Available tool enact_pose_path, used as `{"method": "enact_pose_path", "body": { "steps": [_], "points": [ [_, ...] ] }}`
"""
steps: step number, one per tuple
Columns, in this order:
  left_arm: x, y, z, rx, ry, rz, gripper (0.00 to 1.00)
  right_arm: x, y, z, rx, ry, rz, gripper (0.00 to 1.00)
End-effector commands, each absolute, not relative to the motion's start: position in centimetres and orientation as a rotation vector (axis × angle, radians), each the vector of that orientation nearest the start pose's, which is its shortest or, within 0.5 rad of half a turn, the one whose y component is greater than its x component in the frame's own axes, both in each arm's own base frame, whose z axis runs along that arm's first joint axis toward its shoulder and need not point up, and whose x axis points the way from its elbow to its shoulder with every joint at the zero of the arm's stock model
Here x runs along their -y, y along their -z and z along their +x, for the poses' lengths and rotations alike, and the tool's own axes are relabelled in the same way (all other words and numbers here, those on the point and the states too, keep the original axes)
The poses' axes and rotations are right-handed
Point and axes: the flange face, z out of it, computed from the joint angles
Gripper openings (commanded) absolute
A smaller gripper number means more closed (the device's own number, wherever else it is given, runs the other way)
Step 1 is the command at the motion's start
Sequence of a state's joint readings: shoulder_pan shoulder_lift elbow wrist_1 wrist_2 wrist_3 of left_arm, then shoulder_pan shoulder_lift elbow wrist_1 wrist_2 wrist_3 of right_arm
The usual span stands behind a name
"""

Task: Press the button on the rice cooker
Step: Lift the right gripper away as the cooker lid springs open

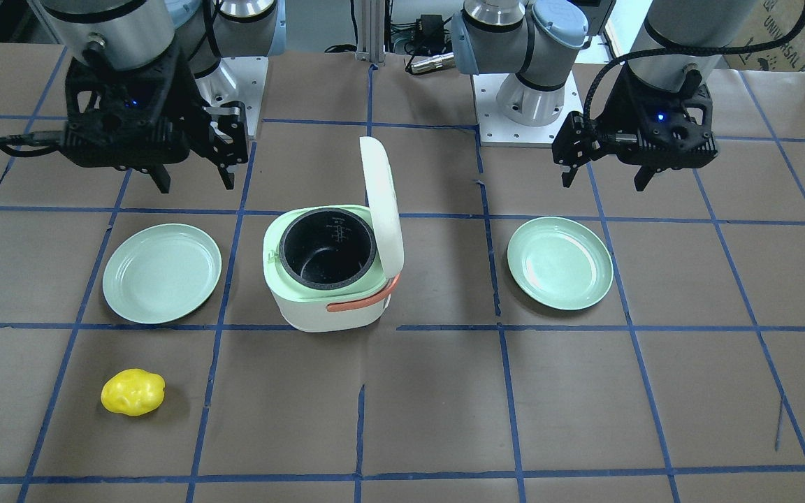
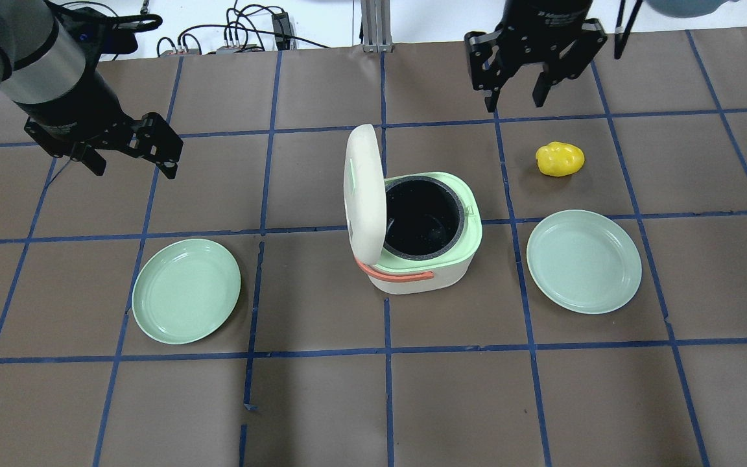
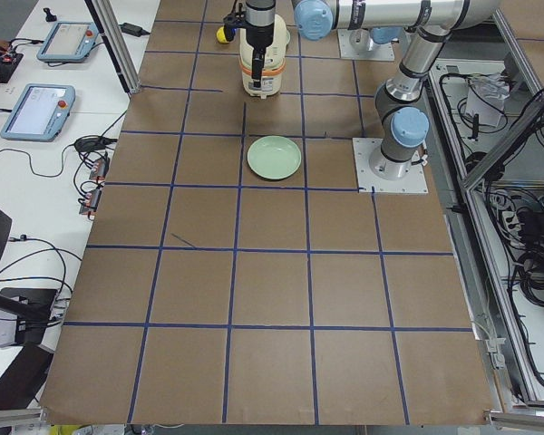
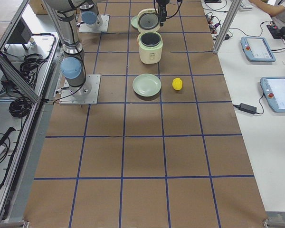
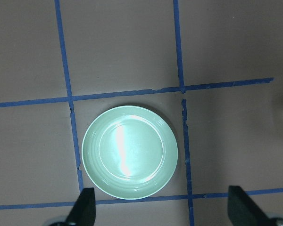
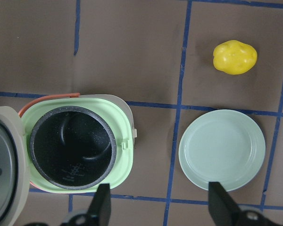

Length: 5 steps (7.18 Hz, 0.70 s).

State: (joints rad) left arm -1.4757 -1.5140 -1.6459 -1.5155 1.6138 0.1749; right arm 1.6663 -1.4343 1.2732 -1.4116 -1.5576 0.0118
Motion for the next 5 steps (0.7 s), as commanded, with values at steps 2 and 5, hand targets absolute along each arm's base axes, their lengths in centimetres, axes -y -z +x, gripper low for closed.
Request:
{"method": "enact_pose_path", "body": {
  "steps": [2,5],
  "points": [
    [48.1,-48.4,-8.4,-3.091,0.047,0.122,1.0,51.3,-54.5,16.2,-3.135,-0.053,-0.089,1.0],
    [48.1,-48.4,-8.4,-3.091,0.047,0.122,1.0,52.5,-52.2,15.0,-3.158,-0.057,-0.044,1.0]
  ]
}}
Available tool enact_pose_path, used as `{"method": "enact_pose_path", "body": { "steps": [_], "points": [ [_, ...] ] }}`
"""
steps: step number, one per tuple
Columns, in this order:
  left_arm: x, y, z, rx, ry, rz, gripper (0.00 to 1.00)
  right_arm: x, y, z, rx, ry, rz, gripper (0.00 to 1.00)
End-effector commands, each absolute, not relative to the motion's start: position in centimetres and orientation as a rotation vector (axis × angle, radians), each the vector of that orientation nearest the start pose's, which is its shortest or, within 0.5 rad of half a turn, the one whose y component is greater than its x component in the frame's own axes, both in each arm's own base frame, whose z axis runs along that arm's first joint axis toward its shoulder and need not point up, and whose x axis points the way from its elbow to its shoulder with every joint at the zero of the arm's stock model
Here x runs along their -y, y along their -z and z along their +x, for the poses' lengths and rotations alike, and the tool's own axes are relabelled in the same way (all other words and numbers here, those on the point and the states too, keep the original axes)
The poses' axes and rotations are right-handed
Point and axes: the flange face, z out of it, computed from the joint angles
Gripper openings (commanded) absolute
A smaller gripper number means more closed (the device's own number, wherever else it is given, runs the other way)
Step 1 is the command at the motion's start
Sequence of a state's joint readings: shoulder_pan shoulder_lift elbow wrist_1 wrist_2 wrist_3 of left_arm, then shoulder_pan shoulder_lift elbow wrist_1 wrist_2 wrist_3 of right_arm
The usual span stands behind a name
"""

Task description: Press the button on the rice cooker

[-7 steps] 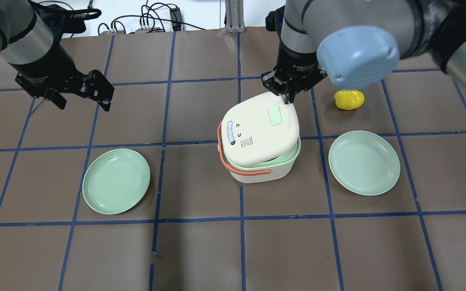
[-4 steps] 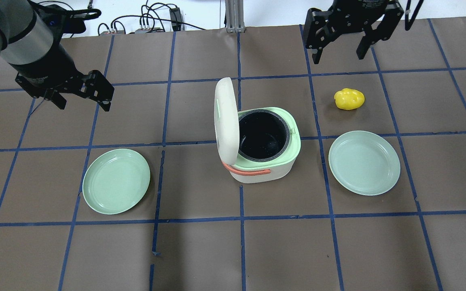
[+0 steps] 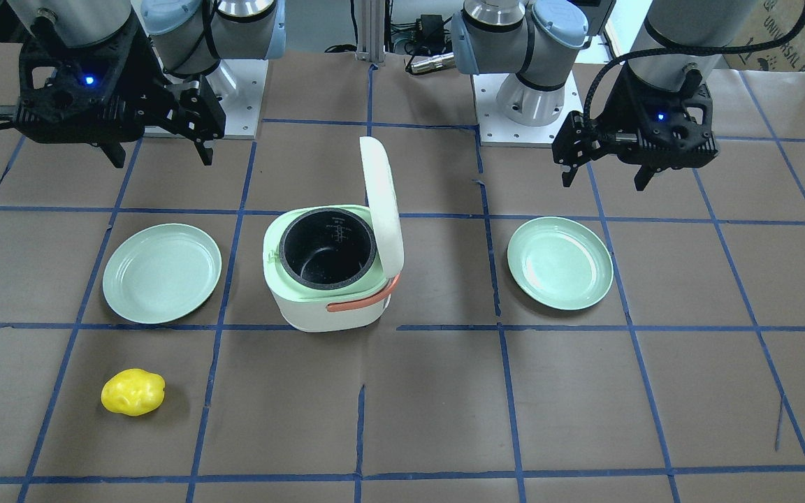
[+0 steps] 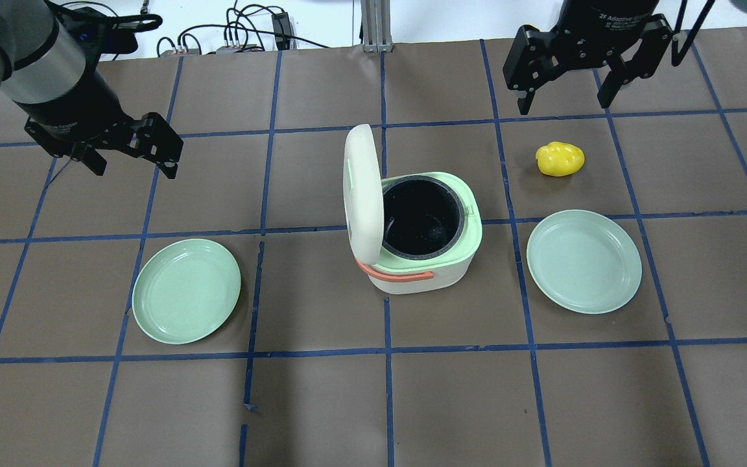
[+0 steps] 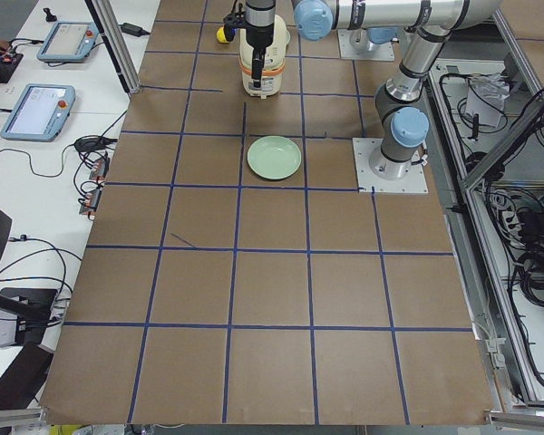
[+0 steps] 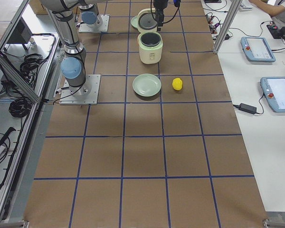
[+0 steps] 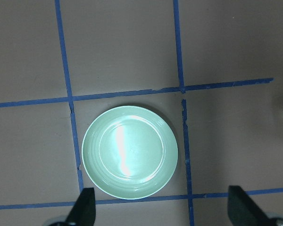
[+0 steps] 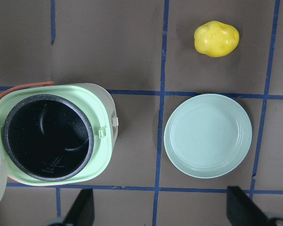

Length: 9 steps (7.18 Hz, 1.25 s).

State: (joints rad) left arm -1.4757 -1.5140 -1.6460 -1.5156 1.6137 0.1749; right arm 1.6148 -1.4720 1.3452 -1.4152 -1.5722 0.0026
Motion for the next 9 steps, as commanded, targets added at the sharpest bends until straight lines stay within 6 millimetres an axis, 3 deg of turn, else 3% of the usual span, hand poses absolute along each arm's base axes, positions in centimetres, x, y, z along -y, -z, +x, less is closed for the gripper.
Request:
{"method": "enact_pose_path", "body": {
  "steps": [1,9],
  "points": [
    [48.14,-48.38,-8.37,-3.091,0.047,0.122,1.0,52.41,-51.81,14.87,-3.157,-0.07,-0.039,1.0],
    [48.14,-48.38,-8.37,-3.091,0.047,0.122,1.0,52.63,-52.14,14.86,-3.158,-0.016,-0.041,1.0]
  ]
}}
